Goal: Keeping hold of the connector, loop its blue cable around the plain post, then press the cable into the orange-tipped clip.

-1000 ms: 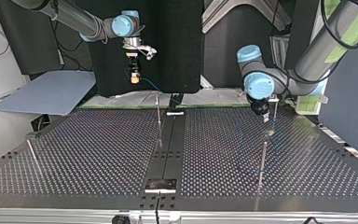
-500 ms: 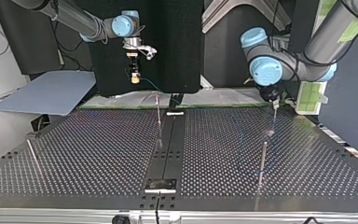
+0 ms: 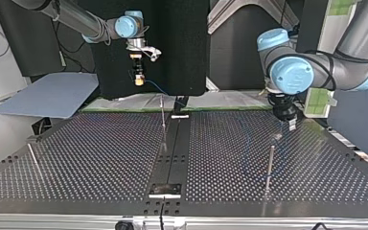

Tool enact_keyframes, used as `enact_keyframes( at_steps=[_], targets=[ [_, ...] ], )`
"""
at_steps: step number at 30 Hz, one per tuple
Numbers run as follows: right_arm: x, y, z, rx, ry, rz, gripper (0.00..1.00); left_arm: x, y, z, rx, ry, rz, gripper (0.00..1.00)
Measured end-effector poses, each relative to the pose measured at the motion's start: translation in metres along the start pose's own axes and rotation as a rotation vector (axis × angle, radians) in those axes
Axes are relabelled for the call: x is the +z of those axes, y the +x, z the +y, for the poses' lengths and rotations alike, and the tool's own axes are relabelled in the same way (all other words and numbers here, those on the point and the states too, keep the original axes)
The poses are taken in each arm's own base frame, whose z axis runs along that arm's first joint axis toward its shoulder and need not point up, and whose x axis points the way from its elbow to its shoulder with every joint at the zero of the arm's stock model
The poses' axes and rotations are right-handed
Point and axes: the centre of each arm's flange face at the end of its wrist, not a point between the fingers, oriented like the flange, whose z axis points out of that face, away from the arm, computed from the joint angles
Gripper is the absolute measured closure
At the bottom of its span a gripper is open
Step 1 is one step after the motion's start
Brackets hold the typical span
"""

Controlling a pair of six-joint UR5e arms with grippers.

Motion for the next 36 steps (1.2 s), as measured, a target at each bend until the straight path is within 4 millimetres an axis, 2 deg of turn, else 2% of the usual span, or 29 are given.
enact_keyframes(
  at_steps=[9,13,22,31,36],
  targets=[
    [0.002,0.001,0.0,0.002,0.0,0.003,1.0,-0.024,-0.067,-0.005,-0.009,-0.002,-0.078,0.0],
    [0.003,0.001,0.0,0.002,0.0,0.003,1.0,-0.042,-0.103,-0.003,-0.004,-0.032,-0.126,0.0],
    [0.005,0.002,-0.001,-0.001,0.003,0.001,1.0,-0.088,-0.164,-0.012,-0.04,0.043,-0.188,0.0],
    [0.006,0.002,-0.002,-0.004,0.004,0.0,1.0,-0.14,-0.216,-0.02,-0.059,0.165,-0.236,0.0],
    [0.006,0.002,-0.002,-0.005,0.005,0.0,1.0,-0.148,-0.228,-0.03,-0.033,0.222,-0.216,0.0]
  ],
)
